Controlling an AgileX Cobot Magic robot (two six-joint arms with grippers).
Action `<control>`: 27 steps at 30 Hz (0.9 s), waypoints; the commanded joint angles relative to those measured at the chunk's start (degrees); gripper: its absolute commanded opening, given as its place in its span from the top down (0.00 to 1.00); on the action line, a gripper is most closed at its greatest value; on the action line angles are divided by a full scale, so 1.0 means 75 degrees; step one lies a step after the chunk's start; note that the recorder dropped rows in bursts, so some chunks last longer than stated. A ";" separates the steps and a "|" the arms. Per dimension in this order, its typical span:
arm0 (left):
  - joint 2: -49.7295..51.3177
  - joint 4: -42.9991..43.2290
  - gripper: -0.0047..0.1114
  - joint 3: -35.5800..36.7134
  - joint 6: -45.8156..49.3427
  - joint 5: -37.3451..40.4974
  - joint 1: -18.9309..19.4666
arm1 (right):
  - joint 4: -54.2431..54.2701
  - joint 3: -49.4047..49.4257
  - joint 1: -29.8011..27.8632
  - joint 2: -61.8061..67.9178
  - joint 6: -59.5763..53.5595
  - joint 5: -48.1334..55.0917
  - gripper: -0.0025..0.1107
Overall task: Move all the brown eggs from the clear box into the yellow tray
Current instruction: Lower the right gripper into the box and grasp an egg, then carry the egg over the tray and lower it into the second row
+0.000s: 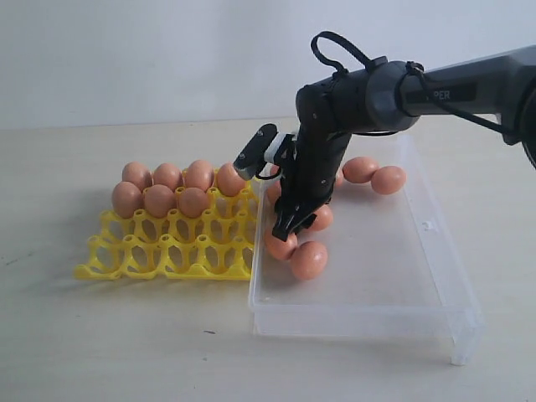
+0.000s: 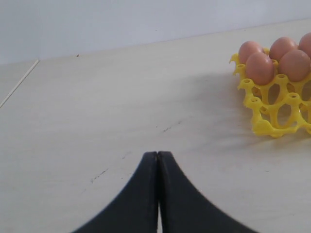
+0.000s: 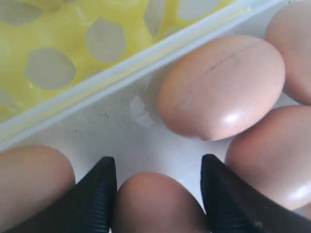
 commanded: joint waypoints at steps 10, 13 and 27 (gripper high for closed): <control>0.0005 -0.0019 0.96 -0.0031 -0.0039 -0.0070 -0.0046 | 0.0106 0.0248 0.0061 -0.0649 0.1429 -0.0312 0.98; 0.0005 -0.0019 0.96 -0.0031 -0.0039 -0.0070 -0.0046 | 0.0281 0.0878 0.0061 -0.1394 0.1908 -0.1409 0.98; 0.0005 -0.0019 0.96 -0.0031 -0.0039 -0.0070 -0.0046 | 0.1752 0.3281 0.0965 -0.2979 0.1903 -0.6801 0.98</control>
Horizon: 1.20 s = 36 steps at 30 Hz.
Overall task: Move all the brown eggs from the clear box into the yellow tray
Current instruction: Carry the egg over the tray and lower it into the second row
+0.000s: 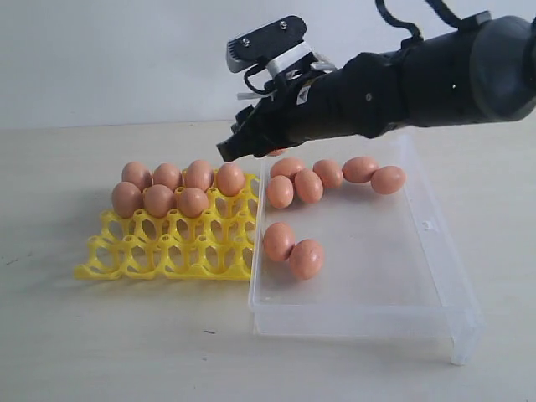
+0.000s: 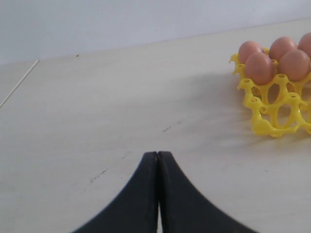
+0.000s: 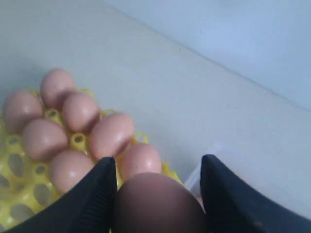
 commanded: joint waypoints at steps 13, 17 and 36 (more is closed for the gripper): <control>0.0005 -0.0019 0.96 -0.0031 -0.0039 -0.0070 -0.0046 | 0.0213 -0.0318 0.0715 0.1619 0.1781 -0.2563 0.98; 0.0005 -0.0019 0.96 -0.0031 -0.0039 -0.0070 -0.0046 | 0.0213 -0.0630 0.0715 0.1880 0.2070 -0.2533 0.98; 0.0005 -0.0019 0.96 -0.0031 -0.0039 -0.0070 -0.0046 | 0.0338 -0.0912 0.0698 0.2399 0.2112 -0.2141 0.98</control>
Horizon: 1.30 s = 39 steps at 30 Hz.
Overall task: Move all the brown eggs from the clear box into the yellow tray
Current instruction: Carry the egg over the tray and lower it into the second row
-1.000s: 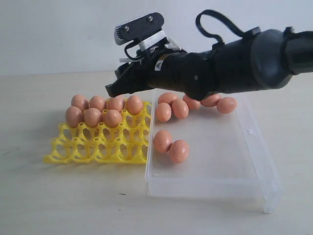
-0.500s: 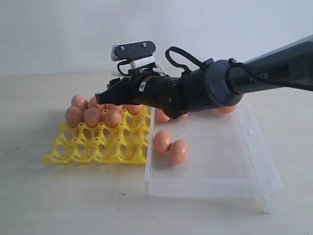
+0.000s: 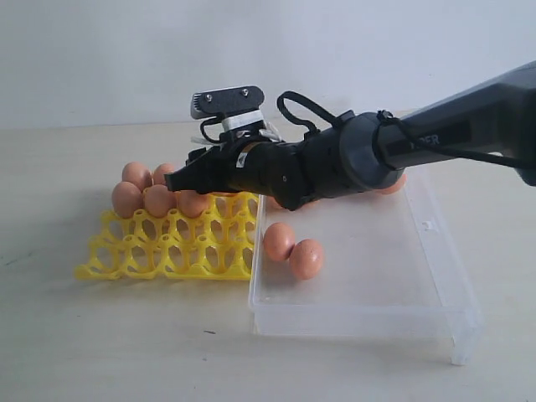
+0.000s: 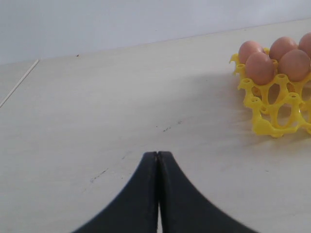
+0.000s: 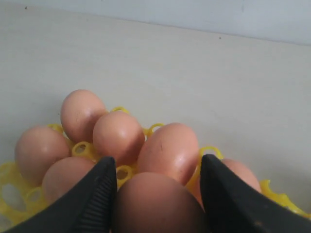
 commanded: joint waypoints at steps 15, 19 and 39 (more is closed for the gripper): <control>0.0005 -0.0019 0.96 -0.0031 -0.0039 -0.0070 -0.0046 | -0.0003 -0.0054 -0.0196 0.0159 -0.0085 -0.0092 0.98; 0.0005 -0.0019 0.96 -0.0031 -0.0039 -0.0070 -0.0046 | -0.0003 -0.0054 -0.0194 0.0159 -0.0085 -0.0112 0.98; 0.0005 -0.0019 0.96 -0.0031 -0.0039 -0.0070 -0.0046 | -0.0032 -0.0054 -0.0194 0.0159 -0.0085 -0.0265 0.51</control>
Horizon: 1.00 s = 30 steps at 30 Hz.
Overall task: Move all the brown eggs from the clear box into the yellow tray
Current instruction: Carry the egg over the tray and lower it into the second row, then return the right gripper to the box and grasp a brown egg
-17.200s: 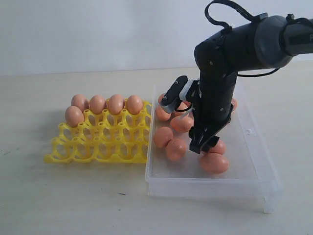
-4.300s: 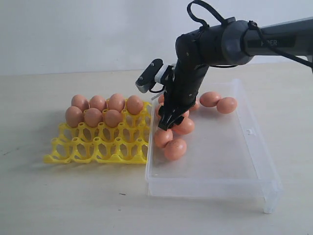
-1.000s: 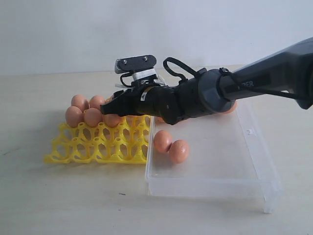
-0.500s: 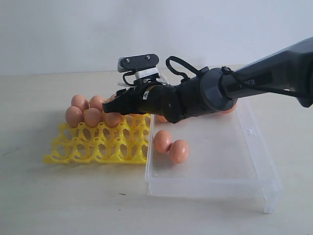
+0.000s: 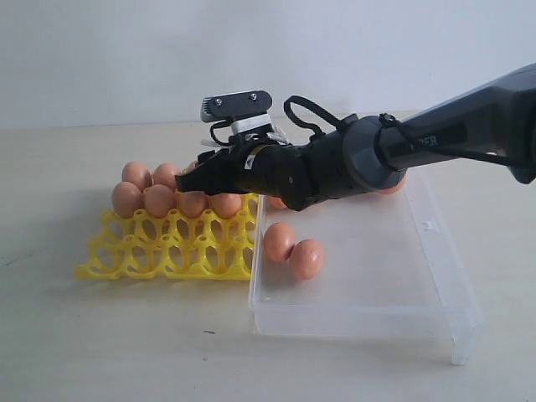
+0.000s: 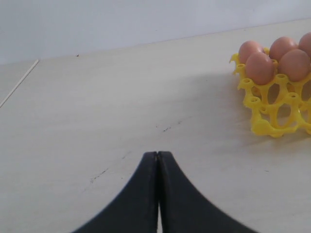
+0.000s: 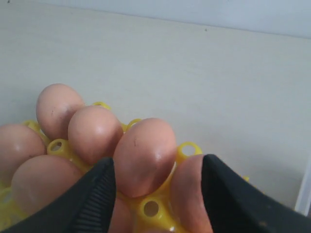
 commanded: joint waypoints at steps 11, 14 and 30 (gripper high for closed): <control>0.0005 -0.0019 0.96 -0.0031 -0.0039 -0.0070 -0.0046 | -0.0044 -0.0293 -0.0023 -0.0399 -0.0220 0.0769 0.64; 0.0005 -0.0019 0.96 -0.0031 -0.0039 -0.0070 -0.0046 | -0.0065 -0.0236 -0.0023 -0.1007 -0.1210 0.1792 0.97; 0.0005 -0.0019 0.96 -0.0031 -0.0039 -0.0070 -0.0046 | -0.0406 0.1007 -0.2158 -0.2681 0.0285 0.6216 0.64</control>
